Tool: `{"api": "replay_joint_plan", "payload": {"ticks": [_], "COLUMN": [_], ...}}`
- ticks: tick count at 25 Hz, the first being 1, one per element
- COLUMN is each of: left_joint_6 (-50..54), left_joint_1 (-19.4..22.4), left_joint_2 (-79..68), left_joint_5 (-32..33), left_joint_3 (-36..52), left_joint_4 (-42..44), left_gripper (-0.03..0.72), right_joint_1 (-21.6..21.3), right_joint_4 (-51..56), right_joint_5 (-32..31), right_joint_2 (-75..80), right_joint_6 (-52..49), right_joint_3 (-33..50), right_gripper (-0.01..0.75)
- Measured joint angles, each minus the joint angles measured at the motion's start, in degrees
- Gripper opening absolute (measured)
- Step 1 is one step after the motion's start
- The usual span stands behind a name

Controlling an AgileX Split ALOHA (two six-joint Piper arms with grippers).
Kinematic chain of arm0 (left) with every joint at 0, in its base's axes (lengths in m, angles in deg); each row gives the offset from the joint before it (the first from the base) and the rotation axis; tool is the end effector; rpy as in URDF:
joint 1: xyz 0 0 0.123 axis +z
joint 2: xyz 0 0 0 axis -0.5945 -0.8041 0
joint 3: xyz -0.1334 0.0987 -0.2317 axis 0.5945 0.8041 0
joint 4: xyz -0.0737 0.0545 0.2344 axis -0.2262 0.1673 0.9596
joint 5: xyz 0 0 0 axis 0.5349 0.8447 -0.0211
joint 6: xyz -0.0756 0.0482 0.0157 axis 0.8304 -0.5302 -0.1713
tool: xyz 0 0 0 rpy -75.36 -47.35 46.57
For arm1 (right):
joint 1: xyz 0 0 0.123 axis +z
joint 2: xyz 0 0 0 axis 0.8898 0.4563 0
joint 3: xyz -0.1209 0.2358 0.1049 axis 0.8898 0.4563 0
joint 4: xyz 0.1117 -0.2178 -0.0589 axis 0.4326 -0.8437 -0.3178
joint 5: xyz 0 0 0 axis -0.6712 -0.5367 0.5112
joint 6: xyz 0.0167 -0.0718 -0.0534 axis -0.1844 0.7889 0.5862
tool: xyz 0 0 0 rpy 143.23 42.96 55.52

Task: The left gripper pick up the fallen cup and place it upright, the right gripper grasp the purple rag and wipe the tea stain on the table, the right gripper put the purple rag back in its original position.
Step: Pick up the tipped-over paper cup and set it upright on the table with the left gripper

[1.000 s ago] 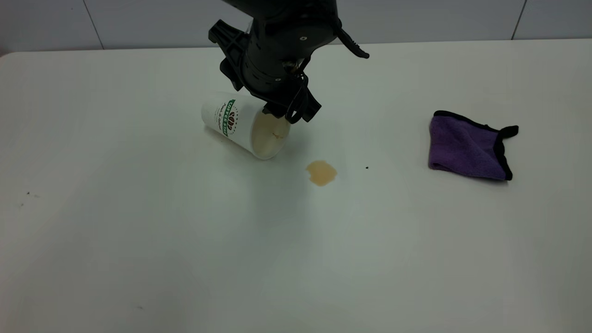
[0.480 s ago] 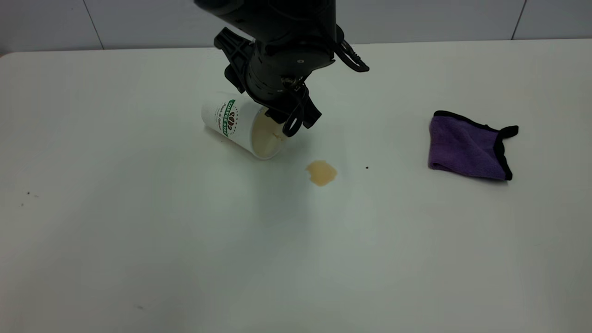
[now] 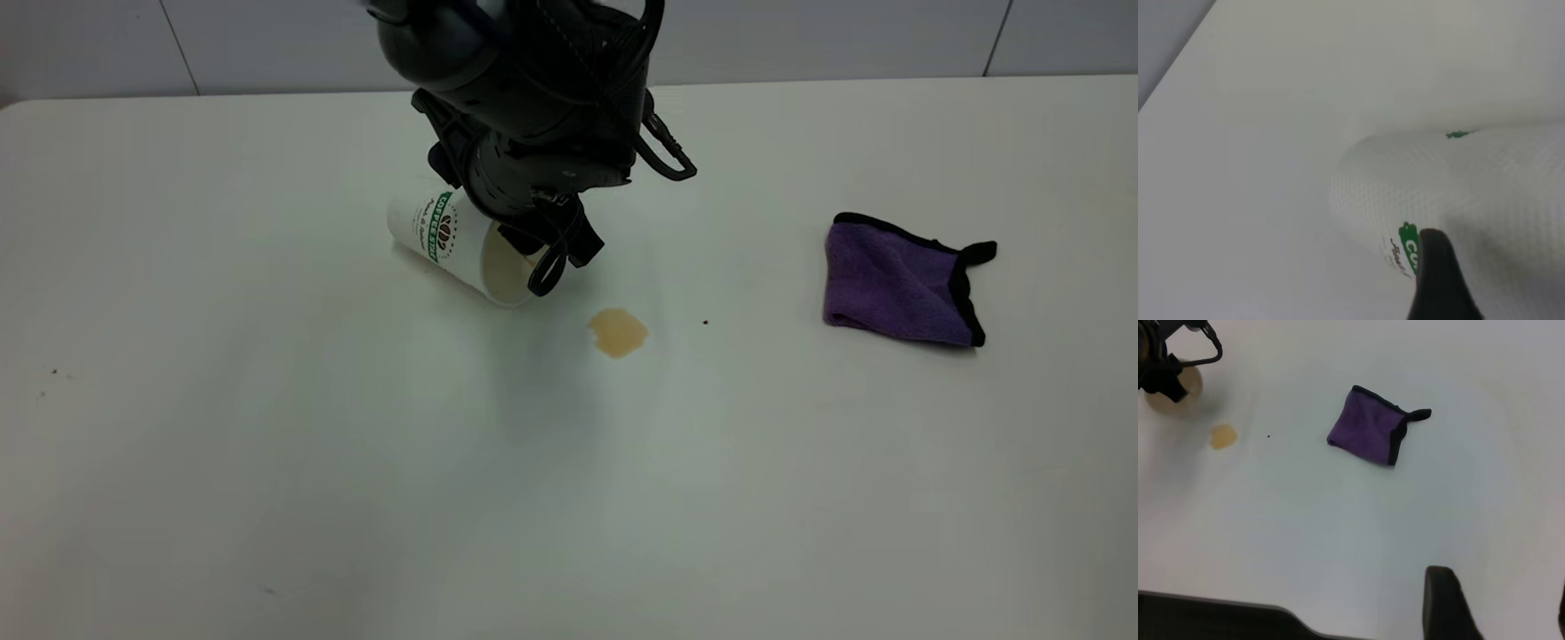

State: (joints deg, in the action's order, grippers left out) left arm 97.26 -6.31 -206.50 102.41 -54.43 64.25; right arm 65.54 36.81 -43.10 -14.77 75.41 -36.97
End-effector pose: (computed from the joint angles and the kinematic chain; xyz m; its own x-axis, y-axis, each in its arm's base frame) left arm 0.3863 -0.2854 0.0267 -0.6033 0.6851 -0.4083 0.4247 0.7093 0.5626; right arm -0.0077 0.0056 0.2656 -0.5131 -0.0544 -0.8566 -0.1187 0.9929 0.0080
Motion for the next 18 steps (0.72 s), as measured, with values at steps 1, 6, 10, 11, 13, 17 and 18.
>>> {"api": "replay_joint_plan", "payload": {"ticks": [1,6,10,11,13,17,18], "left_joint_6": [0.16,4.34,8.53,8.8,8.96,5.99,4.23], "left_joint_1": [0.0,0.0,0.0,0.0,0.0,0.0,0.07], "left_joint_2": [-0.4,-2.51,-3.93,-4.05,-4.11,-3.92,-3.52], "left_joint_5": [0.0,2.35,6.5,7.34,9.47,10.96,10.87], "left_joint_3": [0.0,0.0,0.0,0.0,-0.06,-0.48,-0.48], "left_joint_4": [0.38,4.3,8.19,8.67,9.85,10.34,9.73], "left_gripper": [0.491,0.422,0.232,0.165,0.04,-0.026,-0.027], "right_joint_1": [0.0,0.0,0.0,0.0,0.0,0.0,0.0], "right_joint_4": [0.0,0.0,0.0,0.0,0.0,0.0,0.0], "right_joint_5": [0.0,0.0,0.0,0.0,0.0,0.0,0.0], "right_joint_2": [0.0,0.0,0.0,0.0,0.0,0.0,0.0], "right_joint_6": [0.0,0.0,0.0,0.0,0.0,0.0,0.0], "right_joint_3": [0.0,0.0,0.0,0.0,0.0,0.0,0.0], "right_gripper": [0.431,0.428,0.428,0.428,0.428,0.428,0.428]}}
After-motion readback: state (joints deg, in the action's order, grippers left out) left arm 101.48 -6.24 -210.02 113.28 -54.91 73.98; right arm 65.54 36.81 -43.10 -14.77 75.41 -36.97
